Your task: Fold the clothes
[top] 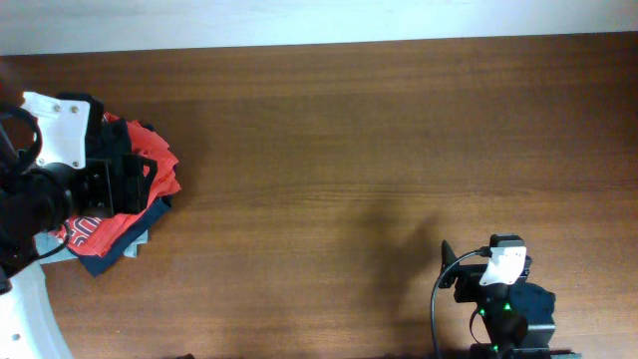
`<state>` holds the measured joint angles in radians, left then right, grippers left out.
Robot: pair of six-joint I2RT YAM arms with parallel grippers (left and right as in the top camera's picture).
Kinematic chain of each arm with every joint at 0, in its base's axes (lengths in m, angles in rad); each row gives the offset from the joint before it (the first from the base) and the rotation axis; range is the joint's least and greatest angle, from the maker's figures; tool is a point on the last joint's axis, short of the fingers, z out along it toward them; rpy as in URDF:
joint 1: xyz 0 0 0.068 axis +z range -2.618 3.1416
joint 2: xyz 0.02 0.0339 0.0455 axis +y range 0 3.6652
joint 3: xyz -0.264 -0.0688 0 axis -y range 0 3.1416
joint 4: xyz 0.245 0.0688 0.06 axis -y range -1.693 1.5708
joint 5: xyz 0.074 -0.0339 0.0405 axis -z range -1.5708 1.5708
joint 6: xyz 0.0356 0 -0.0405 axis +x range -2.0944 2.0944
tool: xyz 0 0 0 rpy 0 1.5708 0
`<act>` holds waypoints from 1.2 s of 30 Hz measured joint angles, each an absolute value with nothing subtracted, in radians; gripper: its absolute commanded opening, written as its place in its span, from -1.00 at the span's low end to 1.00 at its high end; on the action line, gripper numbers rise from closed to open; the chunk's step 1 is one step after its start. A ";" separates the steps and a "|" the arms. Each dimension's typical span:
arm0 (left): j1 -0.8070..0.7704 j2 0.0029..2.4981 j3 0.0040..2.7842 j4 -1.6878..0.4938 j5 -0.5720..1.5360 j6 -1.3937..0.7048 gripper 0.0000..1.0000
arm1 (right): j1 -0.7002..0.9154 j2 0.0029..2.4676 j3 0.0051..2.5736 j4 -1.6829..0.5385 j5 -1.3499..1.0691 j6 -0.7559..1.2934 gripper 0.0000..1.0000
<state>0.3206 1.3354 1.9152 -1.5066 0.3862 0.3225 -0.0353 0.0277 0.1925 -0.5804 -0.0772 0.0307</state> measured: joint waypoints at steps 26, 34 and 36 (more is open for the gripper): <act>0.321 1.335 1.915 -1.507 0.386 0.323 0.99 | -0.036 0.016 0.157 -0.560 -0.095 0.057 0.98; 0.304 1.333 1.915 -1.507 0.386 0.323 0.99 | -0.036 0.016 0.157 -0.560 -0.095 0.057 0.98; 0.293 1.327 1.915 -1.507 0.386 0.323 0.99 | -0.036 0.016 0.157 -0.559 -0.095 0.057 0.98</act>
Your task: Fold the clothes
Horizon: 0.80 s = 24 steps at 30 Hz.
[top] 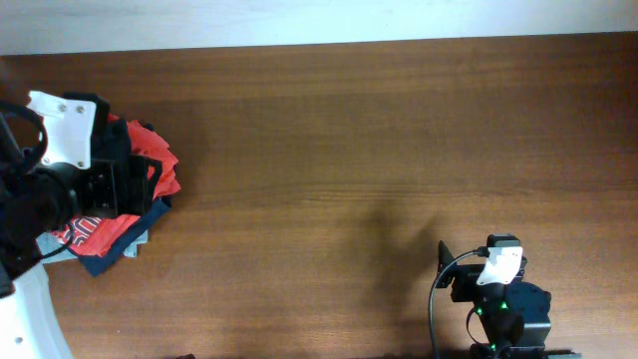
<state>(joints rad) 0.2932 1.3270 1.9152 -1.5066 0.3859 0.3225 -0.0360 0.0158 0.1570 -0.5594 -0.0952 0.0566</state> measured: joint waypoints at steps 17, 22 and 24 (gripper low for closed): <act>0.024 0.935 1.516 -1.103 0.236 0.323 0.99 | -0.036 0.014 0.157 -0.559 -0.096 0.057 0.98; 0.025 0.740 1.173 -0.889 0.228 0.322 0.99 | -0.036 0.014 0.157 -0.560 -0.096 0.057 0.98; 0.032 0.664 1.032 -0.787 0.228 0.320 0.99 | -0.036 0.014 0.156 -0.558 -0.096 0.057 0.98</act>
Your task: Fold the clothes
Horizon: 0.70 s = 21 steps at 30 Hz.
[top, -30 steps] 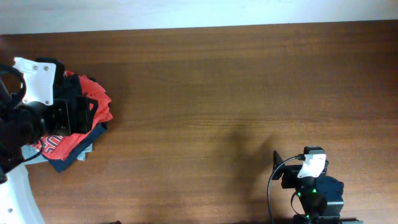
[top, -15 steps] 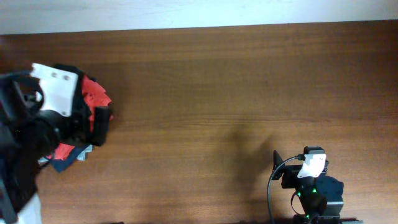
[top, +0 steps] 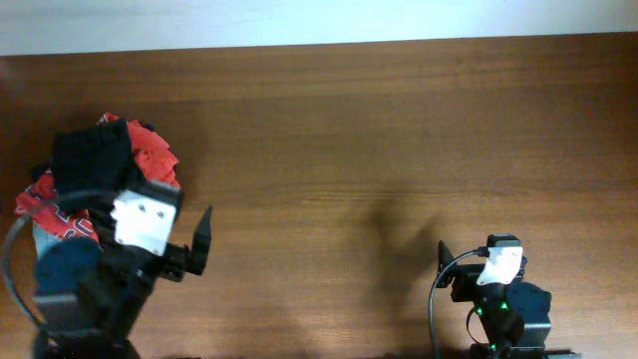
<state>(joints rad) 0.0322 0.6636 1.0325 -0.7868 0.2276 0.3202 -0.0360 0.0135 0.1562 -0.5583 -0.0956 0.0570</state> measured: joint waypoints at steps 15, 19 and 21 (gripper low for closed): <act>0.061 0.117 0.318 -0.535 0.259 0.197 0.99 | -0.036 0.011 0.156 -0.556 -0.096 0.057 0.98; 0.058 0.030 0.215 -0.529 0.278 0.182 0.99 | -0.036 0.012 0.156 -0.556 -0.096 0.056 0.97; 0.048 0.017 0.184 -0.516 0.281 0.180 0.99 | -0.036 0.012 0.156 -0.556 -0.096 0.057 0.98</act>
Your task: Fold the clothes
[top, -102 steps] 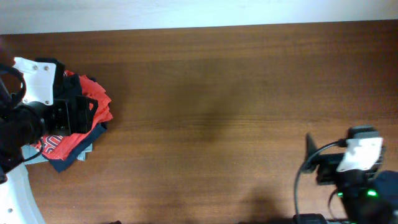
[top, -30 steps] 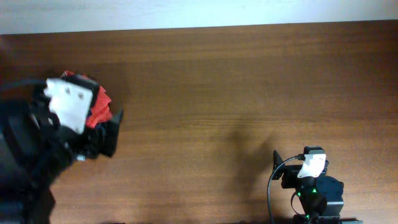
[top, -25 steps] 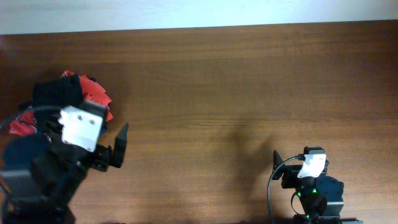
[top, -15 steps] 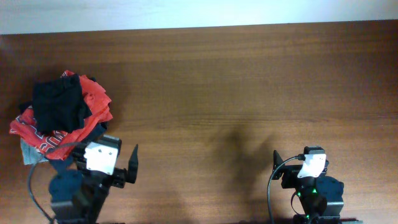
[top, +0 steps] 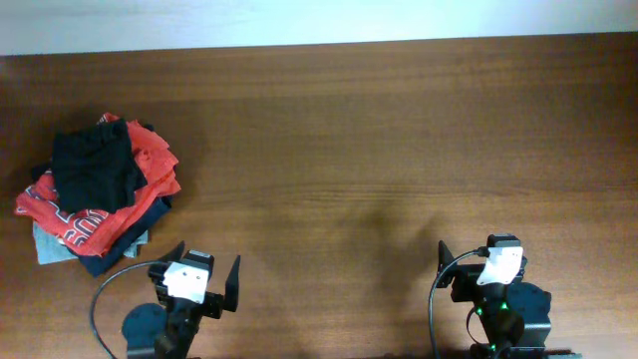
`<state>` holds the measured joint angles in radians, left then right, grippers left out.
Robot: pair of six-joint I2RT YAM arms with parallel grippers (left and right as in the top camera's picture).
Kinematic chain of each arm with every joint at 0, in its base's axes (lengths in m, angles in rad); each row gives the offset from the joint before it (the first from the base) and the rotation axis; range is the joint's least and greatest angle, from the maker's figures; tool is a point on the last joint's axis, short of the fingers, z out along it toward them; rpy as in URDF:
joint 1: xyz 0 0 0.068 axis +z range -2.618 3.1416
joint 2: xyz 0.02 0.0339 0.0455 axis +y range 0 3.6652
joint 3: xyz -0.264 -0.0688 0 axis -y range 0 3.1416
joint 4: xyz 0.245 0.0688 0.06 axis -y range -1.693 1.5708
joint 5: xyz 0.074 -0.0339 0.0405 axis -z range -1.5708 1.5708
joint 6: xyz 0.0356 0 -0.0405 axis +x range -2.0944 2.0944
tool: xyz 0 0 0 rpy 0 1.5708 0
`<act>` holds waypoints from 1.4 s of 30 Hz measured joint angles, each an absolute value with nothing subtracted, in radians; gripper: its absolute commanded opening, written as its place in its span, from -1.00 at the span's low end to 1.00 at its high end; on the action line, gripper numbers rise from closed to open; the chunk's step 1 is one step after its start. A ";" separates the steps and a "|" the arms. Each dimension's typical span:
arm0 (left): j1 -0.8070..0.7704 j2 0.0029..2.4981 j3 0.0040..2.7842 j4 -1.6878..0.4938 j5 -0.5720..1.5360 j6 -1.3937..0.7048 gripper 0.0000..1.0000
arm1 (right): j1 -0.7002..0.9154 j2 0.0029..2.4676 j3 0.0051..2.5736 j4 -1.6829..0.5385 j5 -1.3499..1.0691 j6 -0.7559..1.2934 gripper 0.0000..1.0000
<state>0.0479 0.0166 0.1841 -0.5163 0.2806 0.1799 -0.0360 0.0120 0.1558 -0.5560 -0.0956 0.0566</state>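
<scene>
At the table's left lies a pile of clothes (top: 100, 194). A folded black garment (top: 92, 167) sits on top, with red garments (top: 150, 165), a navy piece and a grey piece under it. My left gripper (top: 206, 265) rests near the front edge, right of and below the pile. It is open, holds nothing and is apart from the clothes. My right gripper (top: 475, 257) sits at the front right, far from the pile. One finger (top: 446, 253) sticks out wide to the left, so it reads as open, with nothing in it.
The brown wooden table (top: 379, 140) stretches from the pile to the right edge. A pale wall strip runs along the back edge. Both arm bases and their cables stand at the front edge.
My left arm has drawn back from beside the pile to the front edge, its gripper still open. The pile now shows whole. The right arm has not moved.
At first my left gripper was over the pile, down on the black and red garments, and it stayed there at the following moment. Then it was off the pile, with the black garment lying on top. Now it rests at the front edge.
</scene>
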 measured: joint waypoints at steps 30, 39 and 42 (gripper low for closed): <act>0.018 0.015 0.147 -0.484 0.284 0.175 0.99 | -0.036 0.012 0.156 -0.556 -0.096 0.057 0.98; 0.018 0.015 0.147 -0.484 0.284 0.175 0.99 | -0.036 0.012 0.156 -0.556 -0.096 0.057 0.98; 0.018 0.016 0.147 -0.484 0.284 0.175 0.99 | -0.036 0.012 0.156 -0.556 -0.096 0.056 0.98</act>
<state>0.0177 0.0158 0.1474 -0.4843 0.2840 0.1745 -0.0360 0.0116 0.1558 -0.5560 -0.0956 0.0563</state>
